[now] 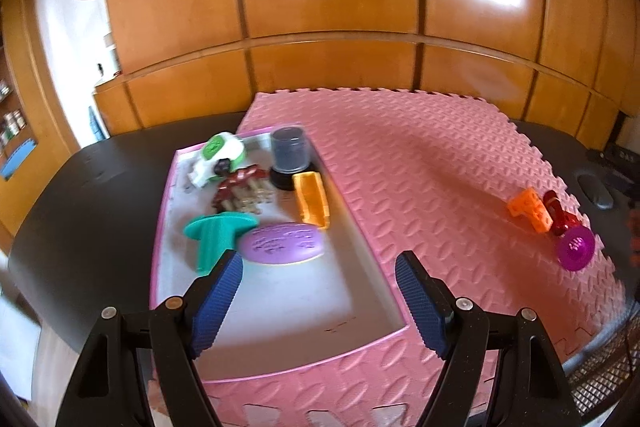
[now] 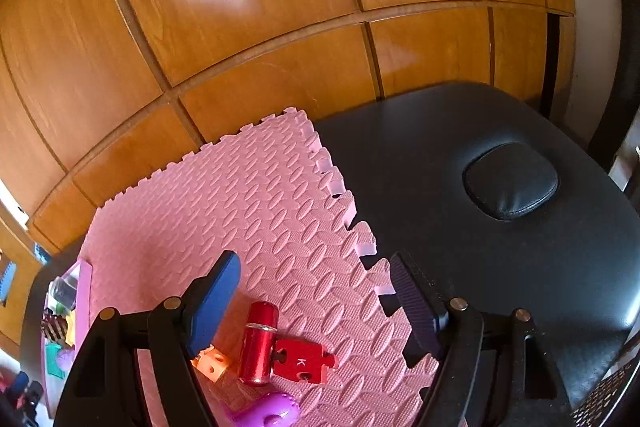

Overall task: Organize rigid objects
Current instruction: 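Move both grippers back over the mat toward the remaining objects, then reach the open left gripper down toward the orange block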

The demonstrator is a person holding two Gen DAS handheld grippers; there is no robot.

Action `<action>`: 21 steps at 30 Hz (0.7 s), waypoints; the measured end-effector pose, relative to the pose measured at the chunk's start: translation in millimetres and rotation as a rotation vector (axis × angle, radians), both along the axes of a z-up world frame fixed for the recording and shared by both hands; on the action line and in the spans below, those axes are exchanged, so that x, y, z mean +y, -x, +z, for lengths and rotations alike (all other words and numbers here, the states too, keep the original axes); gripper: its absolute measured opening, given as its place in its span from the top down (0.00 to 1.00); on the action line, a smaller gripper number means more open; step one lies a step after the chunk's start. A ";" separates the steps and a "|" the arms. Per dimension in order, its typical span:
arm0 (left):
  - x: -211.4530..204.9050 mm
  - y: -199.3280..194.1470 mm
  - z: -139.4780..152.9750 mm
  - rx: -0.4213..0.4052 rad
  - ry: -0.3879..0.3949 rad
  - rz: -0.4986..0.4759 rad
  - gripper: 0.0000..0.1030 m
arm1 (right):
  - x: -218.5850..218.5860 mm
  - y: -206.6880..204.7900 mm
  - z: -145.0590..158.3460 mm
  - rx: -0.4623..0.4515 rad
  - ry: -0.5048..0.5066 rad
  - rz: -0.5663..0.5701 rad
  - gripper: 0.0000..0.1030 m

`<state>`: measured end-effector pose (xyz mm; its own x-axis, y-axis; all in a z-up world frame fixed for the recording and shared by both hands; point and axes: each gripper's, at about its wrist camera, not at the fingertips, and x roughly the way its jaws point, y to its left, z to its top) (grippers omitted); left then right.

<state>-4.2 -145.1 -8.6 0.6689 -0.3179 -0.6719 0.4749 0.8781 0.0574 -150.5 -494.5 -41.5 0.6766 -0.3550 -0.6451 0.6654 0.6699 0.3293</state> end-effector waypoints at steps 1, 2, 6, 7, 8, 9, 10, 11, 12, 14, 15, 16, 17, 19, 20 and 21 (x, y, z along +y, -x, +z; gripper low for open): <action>-3.4 0.3 -0.4 0.003 -0.001 -0.009 0.23 | -0.4 0.0 -0.2 -0.001 -0.001 -0.001 0.24; -6.9 0.3 -0.9 0.008 -0.002 -0.018 0.23 | -1.0 0.2 0.0 -0.002 -0.002 -0.001 0.24; -18.4 0.9 -2.2 0.028 0.002 -0.048 0.23 | -1.8 2.1 1.4 -0.011 -0.005 -0.007 0.24; -21.7 1.3 -2.3 0.037 0.006 -0.061 0.23 | -2.6 2.3 1.5 -0.012 -0.006 -0.009 0.24; -23.8 2.2 -2.3 0.040 0.008 -0.069 0.23 | -3.0 2.9 1.5 -0.014 -0.008 -0.012 0.24; -27.6 3.2 -2.2 0.043 0.009 -0.081 0.23 | -3.7 3.6 1.5 -0.016 -0.011 -0.016 0.24; -30.7 3.9 -2.3 0.046 0.009 -0.091 0.23 | -4.4 4.4 1.6 -0.019 -0.015 -0.021 0.24; -36.3 5.3 -2.4 0.050 0.008 -0.108 0.23 | -5.1 5.2 1.7 -0.022 -0.019 -0.025 0.24; -40.7 6.5 -2.6 0.051 0.005 -0.123 0.23 | -5.7 6.1 1.8 -0.024 -0.022 -0.029 0.24; -50.9 10.0 -3.7 0.050 -0.008 -0.155 0.23 | -6.5 7.4 1.7 -0.028 -0.028 -0.036 0.24; -57.2 11.5 -4.9 0.055 -0.014 -0.178 0.23 | -6.9 7.9 1.6 -0.029 -0.031 -0.037 0.24; -62.6 12.3 -6.4 0.065 -0.017 -0.199 0.23 | -7.4 8.0 1.0 -0.028 -0.035 -0.039 0.24; -68.6 12.9 -8.6 0.082 -0.018 -0.220 0.23 | -7.9 7.9 0.2 -0.026 -0.041 -0.041 0.24; -79.3 13.7 -13.0 0.120 -0.012 -0.254 0.23 | -9.1 7.8 -1.3 -0.023 -0.055 -0.042 0.24; -86.2 14.8 -15.6 0.137 -0.012 -0.275 0.23 | -9.7 7.8 -2.1 -0.022 -0.061 -0.041 0.24; -91.7 15.9 -17.1 0.143 -0.014 -0.289 0.24 | -10.2 7.6 -2.9 -0.022 -0.068 -0.040 0.24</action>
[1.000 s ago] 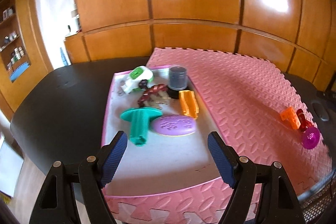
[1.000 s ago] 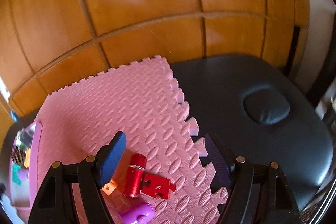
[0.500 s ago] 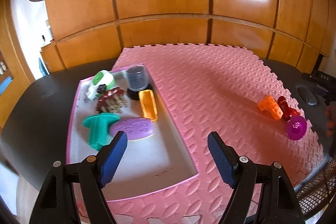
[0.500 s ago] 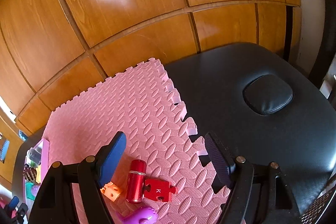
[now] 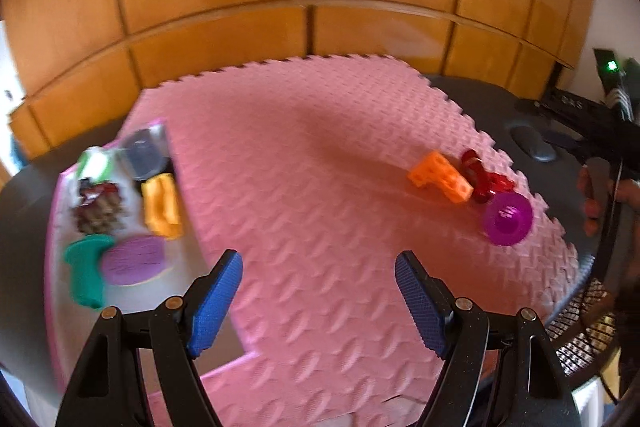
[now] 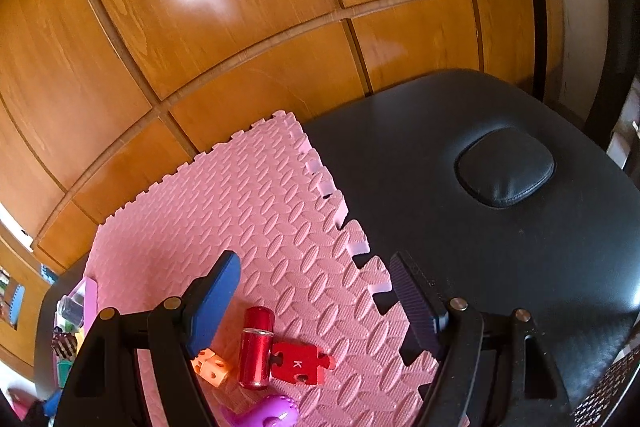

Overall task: Organize rigid objects
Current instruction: 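Reach the open left gripper down toward the orange block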

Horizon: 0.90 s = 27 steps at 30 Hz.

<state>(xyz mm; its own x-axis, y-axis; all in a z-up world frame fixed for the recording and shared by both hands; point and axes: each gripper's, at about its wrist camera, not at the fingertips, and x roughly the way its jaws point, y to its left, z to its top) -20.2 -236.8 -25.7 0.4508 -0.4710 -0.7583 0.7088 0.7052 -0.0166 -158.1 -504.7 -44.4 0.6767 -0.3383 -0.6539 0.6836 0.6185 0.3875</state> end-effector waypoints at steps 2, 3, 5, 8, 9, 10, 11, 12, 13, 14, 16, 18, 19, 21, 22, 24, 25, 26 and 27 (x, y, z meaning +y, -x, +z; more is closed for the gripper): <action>-11.8 2.6 -2.0 0.006 0.001 -0.028 0.27 | -0.5 -0.2 -1.3 0.001 -0.007 0.004 0.24; -18.0 3.5 -3.4 0.016 0.002 -0.043 0.29 | -0.7 -1.0 -2.2 0.004 -0.014 0.007 0.24; -29.3 4.0 -5.7 0.036 0.006 -0.066 0.32 | -0.4 -1.8 -2.9 0.005 -0.018 0.012 0.24; -45.1 2.8 -10.7 0.070 0.012 -0.093 0.34 | 0.3 -3.0 -3.1 0.004 -0.019 0.020 0.24; -49.5 2.2 -12.1 0.080 0.015 -0.098 0.35 | 0.6 -3.3 -3.3 0.003 -0.020 0.022 0.24; -54.2 0.5 -13.2 0.092 0.022 -0.100 0.35 | 1.0 -3.8 -3.6 0.003 -0.022 0.023 0.24; -61.6 -1.5 -14.3 0.113 0.031 -0.099 0.35 | 1.2 -4.2 -3.7 0.004 -0.023 0.026 0.24; -67.2 -3.1 -15.2 0.128 0.038 -0.103 0.35 | 1.4 -4.5 -3.7 0.003 -0.023 0.027 0.24; -74.5 -4.3 -16.2 0.140 0.046 -0.107 0.35 | 1.6 -4.6 -3.7 0.003 -0.024 0.029 0.24; -78.6 -5.1 -16.9 0.144 0.050 -0.108 0.35 | 1.5 -4.8 -3.8 0.002 -0.025 0.030 0.24; -92.9 -7.3 -19.7 0.171 0.064 -0.109 0.35 | 1.5 -5.4 -4.2 0.002 -0.029 0.033 0.24; -102.7 -11.0 -23.3 0.201 0.075 -0.101 0.33 | 1.3 -6.4 -5.0 0.004 -0.034 0.037 0.24; -108.5 -13.3 -25.7 0.215 0.082 -0.092 0.31 | 1.3 -7.0 -5.5 0.005 -0.036 0.040 0.24; -115.7 -17.4 -29.3 0.232 0.096 -0.074 0.24 | 1.8 -7.9 -5.9 0.007 -0.038 0.045 0.24; -119.1 -19.6 -30.7 0.238 0.101 -0.059 0.24 | 2.3 -8.3 -5.8 0.007 -0.037 0.048 0.24; -125.7 -25.8 -33.0 0.258 0.116 -0.033 0.23 | 3.1 -9.6 -6.2 0.010 -0.037 0.055 0.24; -127.9 -27.9 -33.4 0.259 0.122 -0.021 0.23 | 3.3 -9.9 -6.4 0.011 -0.039 0.056 0.24; -131.3 -30.3 -34.2 0.254 0.124 -0.011 0.23 | 3.5 -10.5 -6.5 0.012 -0.041 0.058 0.24; -135.7 -32.8 -36.0 0.254 0.120 -0.005 0.23 | 3.6 -11.5 -6.9 0.014 -0.042 0.061 0.24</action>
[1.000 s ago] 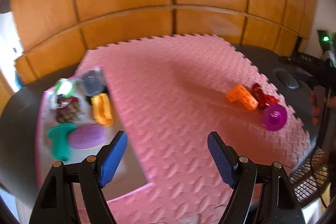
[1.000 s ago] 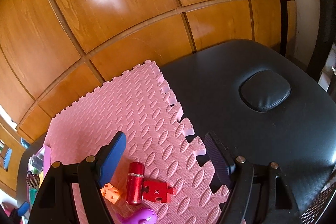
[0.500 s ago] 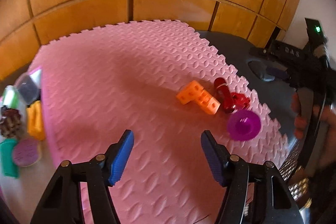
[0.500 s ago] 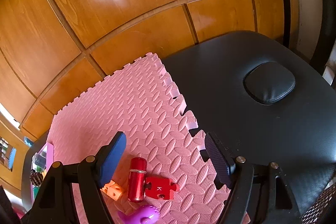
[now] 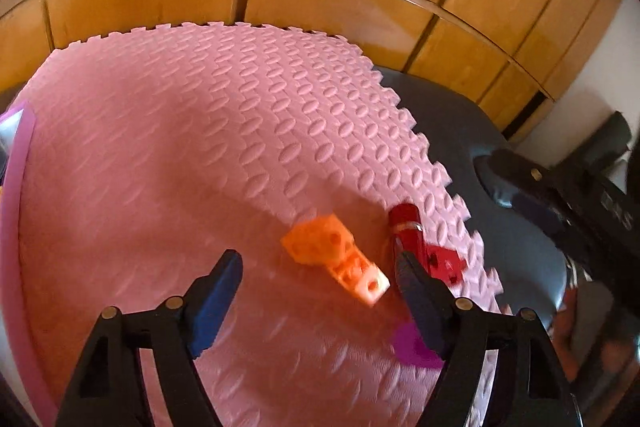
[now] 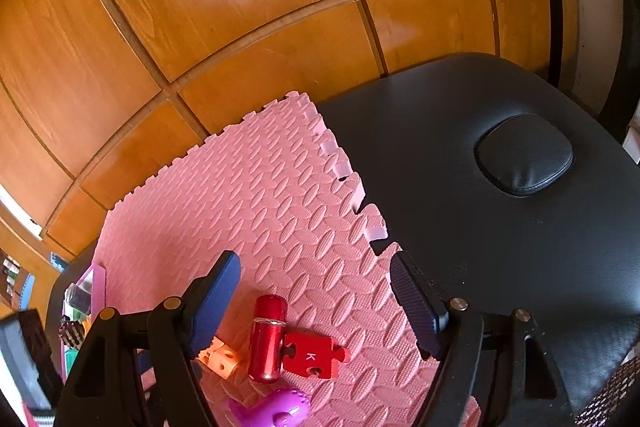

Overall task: Organize rigid objects
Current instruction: 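Reach the open left gripper down toward the orange block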

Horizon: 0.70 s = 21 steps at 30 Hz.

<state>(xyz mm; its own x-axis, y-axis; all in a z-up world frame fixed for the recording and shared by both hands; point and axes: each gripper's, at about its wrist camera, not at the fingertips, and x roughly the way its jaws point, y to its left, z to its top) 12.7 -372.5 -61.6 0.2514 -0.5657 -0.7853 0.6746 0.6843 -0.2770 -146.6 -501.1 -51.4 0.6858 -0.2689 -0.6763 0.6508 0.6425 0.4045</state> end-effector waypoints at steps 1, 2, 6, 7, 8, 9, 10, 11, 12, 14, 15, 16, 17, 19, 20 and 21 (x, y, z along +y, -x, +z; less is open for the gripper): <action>-4.6 -2.9 -2.9 0.012 -0.001 0.003 0.23 | 0.3 -0.5 -0.2 0.001 0.000 0.002 0.24; -6.6 -5.0 -5.3 0.022 0.001 0.005 0.25 | 0.7 -1.1 -0.3 0.003 0.001 0.005 0.24; -9.8 -11.9 -18.4 0.068 0.027 -0.006 0.49 | 1.8 -2.8 -1.3 0.013 0.002 0.014 0.24; -5.9 -12.2 -18.0 0.074 0.046 -0.008 0.51 | 2.0 -3.3 -1.6 0.016 0.003 0.017 0.24; -4.2 -11.3 -16.4 0.072 0.055 -0.012 0.60 | 2.5 -4.1 -1.7 0.020 0.005 0.021 0.24; -0.4 -9.5 -13.9 0.060 0.065 -0.024 0.66 | 3.1 -5.3 -1.8 0.026 0.010 0.026 0.24; 2.4 -7.9 -12.0 0.048 0.066 -0.031 0.66 | 3.5 -6.0 -2.0 0.029 0.013 0.030 0.24; 8.4 -6.4 -10.6 0.034 0.068 -0.033 0.66 | 3.9 -6.6 -2.3 0.034 0.015 0.033 0.24; 13.2 -6.3 -10.8 0.041 0.078 -0.040 0.66 | 4.3 -7.7 -3.0 0.040 0.015 0.039 0.24; 23.7 -5.8 -12.4 0.061 0.094 -0.054 0.66 | 4.6 -8.4 -3.9 0.046 0.012 0.042 0.24; 27.3 -4.8 -13.1 0.064 0.096 -0.058 0.66 | 4.7 -8.6 -4.2 0.050 0.013 0.041 0.24; 32.0 -2.9 -13.7 0.059 0.092 -0.062 0.67 | 4.6 -8.7 -4.5 0.054 0.014 0.040 0.24; 34.1 -2.0 -14.5 0.051 0.083 -0.060 0.79 | 4.4 -8.8 -5.0 0.056 0.013 0.039 0.24; 41.2 -0.3 -15.6 0.046 0.069 -0.062 0.83 | 4.0 -8.7 -6.2 0.062 0.008 0.036 0.24; 45.8 -0.5 -17.6 0.060 0.065 -0.059 0.83 | 3.6 -8.6 -6.8 0.065 0.006 0.033 0.24; 49.1 -0.8 -19.5 0.071 0.063 -0.056 0.83 | 2.8 -8.4 -7.6 0.068 0.003 0.030 0.24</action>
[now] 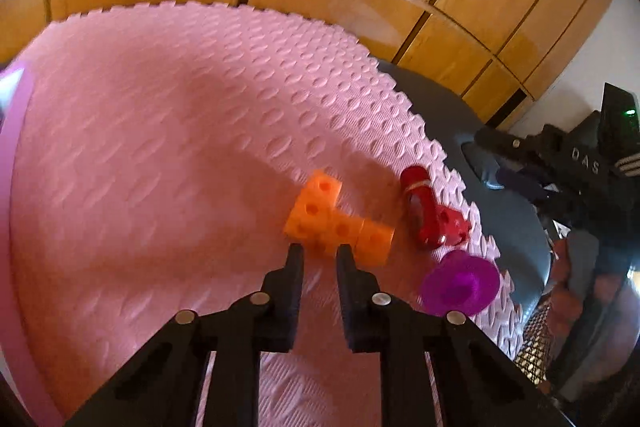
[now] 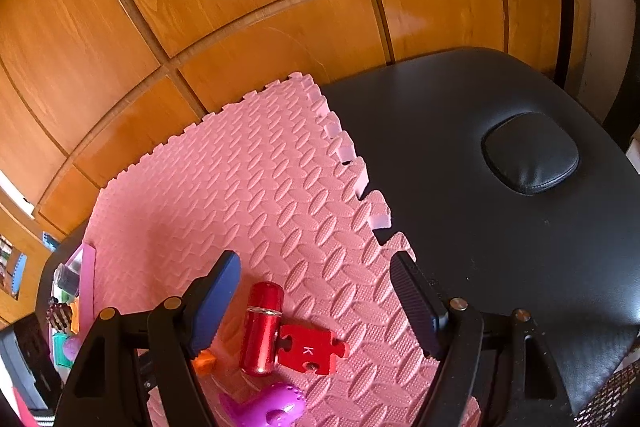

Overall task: Organize rigid objects
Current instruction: 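Reach the open left gripper down toward the orange block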

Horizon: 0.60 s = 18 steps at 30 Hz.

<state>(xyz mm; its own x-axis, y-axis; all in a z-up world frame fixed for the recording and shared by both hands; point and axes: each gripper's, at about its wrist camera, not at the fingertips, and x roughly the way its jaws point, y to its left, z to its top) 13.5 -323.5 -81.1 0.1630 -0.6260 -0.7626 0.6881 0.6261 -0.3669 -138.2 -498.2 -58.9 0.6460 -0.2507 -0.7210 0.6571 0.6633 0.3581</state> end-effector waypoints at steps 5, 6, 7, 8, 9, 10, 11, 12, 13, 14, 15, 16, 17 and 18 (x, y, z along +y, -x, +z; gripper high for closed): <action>11.6 0.5 2.0 -0.006 -0.015 0.029 0.70 | -2.1 2.4 -2.1 0.005 -0.019 -0.013 0.24; 11.7 1.7 4.8 -0.020 -0.015 0.028 0.53 | -2.3 2.5 -2.3 0.005 -0.021 -0.014 0.24; 12.5 3.2 7.4 -0.034 -0.007 0.025 0.46 | -2.5 2.6 -2.4 0.005 -0.023 -0.015 0.24; 11.9 5.4 10.8 -0.050 0.005 0.013 0.34 | -2.5 2.9 -2.4 0.005 -0.025 -0.015 0.24; 8.8 7.2 13.1 -0.061 0.010 -0.006 0.26 | -2.6 3.1 -2.4 0.004 -0.026 -0.016 0.24; 3.4 11.5 16.2 -0.084 0.005 -0.043 0.24 | -2.8 3.3 -2.4 0.003 -0.027 -0.016 0.24; -2.0 14.1 17.3 -0.111 -0.007 -0.071 0.20 | -3.2 3.4 -2.5 0.002 -0.029 -0.017 0.24; -7.4 17.4 18.7 -0.146 -0.025 -0.095 0.18 | -3.4 3.7 -2.5 0.001 -0.031 -0.016 0.24; -12.1 20.1 19.7 -0.178 -0.043 -0.116 0.17 | -3.6 3.7 -2.6 0.000 -0.032 -0.016 0.24; -17.9 23.1 19.9 -0.214 -0.063 -0.145 0.15 | -3.6 3.8 -2.5 -0.002 -0.035 -0.014 0.24; -23.5 25.4 19.4 -0.247 -0.082 -0.174 0.14 | -3.4 3.9 -2.2 -0.004 -0.034 -0.014 0.24; -28.1 26.7 18.6 -0.274 -0.100 -0.193 0.14 | -2.8 3.9 -1.8 -0.005 -0.033 -0.013 0.24; -34.0 26.9 16.3 -0.303 -0.122 -0.213 0.14 | -2.8 3.8 -1.6 -0.006 -0.033 -0.013 0.24; -37.7 25.9 14.1 -0.316 -0.134 -0.223 0.14 | -2.9 3.7 -1.7 -0.007 -0.034 -0.011 0.24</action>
<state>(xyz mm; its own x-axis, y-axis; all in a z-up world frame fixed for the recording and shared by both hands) -12.4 -361.2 -67.0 0.2736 -0.5709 -0.7741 0.8782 0.4766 -0.0411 -141.9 -501.2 -60.6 0.6482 -0.2336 -0.7247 0.6619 0.6433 0.3847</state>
